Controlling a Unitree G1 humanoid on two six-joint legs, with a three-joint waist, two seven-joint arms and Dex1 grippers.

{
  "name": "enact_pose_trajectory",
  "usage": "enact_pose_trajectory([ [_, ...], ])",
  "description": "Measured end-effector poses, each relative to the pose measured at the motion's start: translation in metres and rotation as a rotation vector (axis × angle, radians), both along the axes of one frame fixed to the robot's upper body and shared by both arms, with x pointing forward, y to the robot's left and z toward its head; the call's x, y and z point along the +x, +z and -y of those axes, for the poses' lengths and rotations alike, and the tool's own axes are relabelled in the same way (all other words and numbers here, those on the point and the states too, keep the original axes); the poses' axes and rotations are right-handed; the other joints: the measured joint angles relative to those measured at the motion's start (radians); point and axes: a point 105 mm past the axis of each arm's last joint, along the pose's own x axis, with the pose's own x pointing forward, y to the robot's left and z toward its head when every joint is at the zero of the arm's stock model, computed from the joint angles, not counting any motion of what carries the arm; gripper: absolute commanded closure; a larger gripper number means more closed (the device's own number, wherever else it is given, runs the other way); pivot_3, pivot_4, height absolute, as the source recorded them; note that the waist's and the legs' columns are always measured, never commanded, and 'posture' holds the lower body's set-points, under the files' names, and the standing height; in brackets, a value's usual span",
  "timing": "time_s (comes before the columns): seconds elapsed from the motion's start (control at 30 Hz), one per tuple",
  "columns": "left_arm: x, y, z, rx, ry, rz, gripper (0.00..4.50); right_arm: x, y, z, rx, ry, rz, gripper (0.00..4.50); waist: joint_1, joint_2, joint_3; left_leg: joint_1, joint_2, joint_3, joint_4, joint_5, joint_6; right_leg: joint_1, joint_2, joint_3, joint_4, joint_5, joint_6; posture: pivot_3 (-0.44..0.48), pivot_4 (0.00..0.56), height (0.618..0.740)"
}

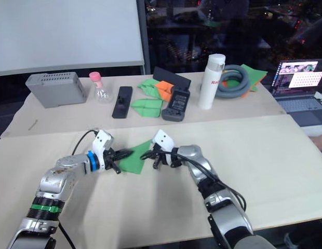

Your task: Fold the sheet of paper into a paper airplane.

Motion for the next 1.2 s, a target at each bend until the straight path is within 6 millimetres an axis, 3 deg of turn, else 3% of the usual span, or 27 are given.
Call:
enact_pose_trajectory([
  [0.13,-0.003,-0.005,0.015,-0.015,-0.044,-0.001,4.50,-0.005,0.000,0.002,0.003,0.011,0.009,4.46,0.004,0.000,0.000,0.000,0.000,0.000,0.000,0.000,0.000,0.000,0.000,0.000,0.000,0.000,0.000,0.000,0.150,0.740],
  [0.27,-0.004,-0.005,0.016,-0.015,-0.046,0.000,4.50,-0.004,0.003,0.003,0.021,0.000,0.008,4.46,0.004,0.000,0.000,0.000,0.000,0.000,0.000,0.000,0.000,0.000,0.000,0.000,0.000,0.000,0.000,0.000,0.150,0.740],
  [0.47,-0.006,-0.006,0.014,-0.009,-0.036,0.003,4.50,0.016,0.022,0.005,0.035,-0.053,0.061,4.46,0.004,0.000,0.000,0.000,0.000,0.000,0.000,0.000,0.000,0.000,0.000,0.000,0.000,0.000,0.000,0.000,0.150,0.740],
  [0.67,-0.008,-0.006,0.013,-0.007,-0.025,0.007,4.50,0.017,0.003,-0.004,0.036,-0.051,0.007,4.46,0.000,0.000,0.000,0.000,0.000,0.000,0.000,0.000,0.000,0.000,0.000,0.000,0.000,0.000,0.000,0.000,0.150,0.740],
  [0.9,-0.011,-0.006,0.011,-0.004,-0.007,0.008,4.50,0.030,0.004,-0.007,0.025,-0.074,0.038,4.46,-0.007,0.000,0.000,0.001,0.000,0.000,-0.001,0.000,0.000,0.000,0.000,0.000,0.000,0.000,0.000,0.000,0.150,0.740],
  [1.2,-0.014,-0.007,0.009,-0.006,0.012,0.007,4.50,0.051,0.009,0.005,-0.003,-0.149,0.067,4.46,-0.010,0.000,0.000,0.002,0.001,0.000,-0.001,0.000,0.000,0.001,0.000,0.000,0.000,0.000,0.000,0.000,0.150,0.740],
])
